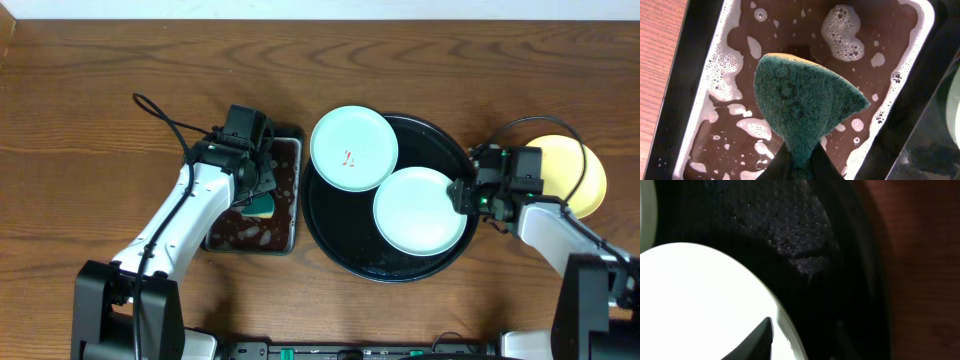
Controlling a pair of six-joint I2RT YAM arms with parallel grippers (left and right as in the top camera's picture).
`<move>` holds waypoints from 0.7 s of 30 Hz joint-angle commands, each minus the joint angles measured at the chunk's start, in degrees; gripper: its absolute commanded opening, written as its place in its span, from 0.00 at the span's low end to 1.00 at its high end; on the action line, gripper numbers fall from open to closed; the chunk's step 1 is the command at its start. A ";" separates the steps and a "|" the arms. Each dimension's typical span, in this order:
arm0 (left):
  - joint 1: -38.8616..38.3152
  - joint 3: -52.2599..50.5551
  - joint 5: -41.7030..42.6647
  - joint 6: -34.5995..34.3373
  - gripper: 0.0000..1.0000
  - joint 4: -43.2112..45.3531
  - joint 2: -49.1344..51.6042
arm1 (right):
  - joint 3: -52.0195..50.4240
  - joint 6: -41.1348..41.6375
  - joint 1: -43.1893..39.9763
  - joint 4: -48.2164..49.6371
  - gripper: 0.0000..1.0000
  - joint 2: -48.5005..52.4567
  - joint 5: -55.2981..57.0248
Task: Clean dirty plates on tray and stack at the side
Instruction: 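Return the sponge to the basin with the left gripper, then lift the right green plate off the tray with the right gripper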
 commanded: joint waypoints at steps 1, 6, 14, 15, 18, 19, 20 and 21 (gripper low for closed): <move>0.24 -0.66 -0.79 0.76 0.08 0.20 0.07 | 0.15 -0.98 1.11 -0.55 0.24 2.86 -1.46; 0.24 -0.66 -0.76 0.74 0.08 0.68 0.07 | 0.15 -1.05 1.29 -1.66 0.01 3.93 -3.50; 0.24 -0.66 -0.76 0.74 0.08 0.92 0.07 | 0.33 -2.36 1.18 -1.42 0.01 1.18 -3.21; 0.24 -0.66 -0.76 0.74 0.08 0.92 0.07 | 0.35 -2.86 1.11 -1.42 0.01 0.44 -3.06; 0.24 -0.66 -0.76 0.76 0.08 0.94 0.07 | 0.39 -4.07 0.87 -1.42 0.01 -3.13 -0.44; 0.24 -0.66 -0.76 0.74 0.08 0.94 0.07 | 0.39 -4.09 0.87 -1.40 0.01 -4.44 1.11; 0.24 -0.66 -0.76 0.74 0.08 0.96 0.07 | 0.39 -4.09 0.87 -1.40 0.01 -6.05 2.97; 0.24 -0.66 -0.76 0.76 0.08 1.07 0.07 | 0.39 -4.42 0.92 -1.38 0.01 -7.63 4.74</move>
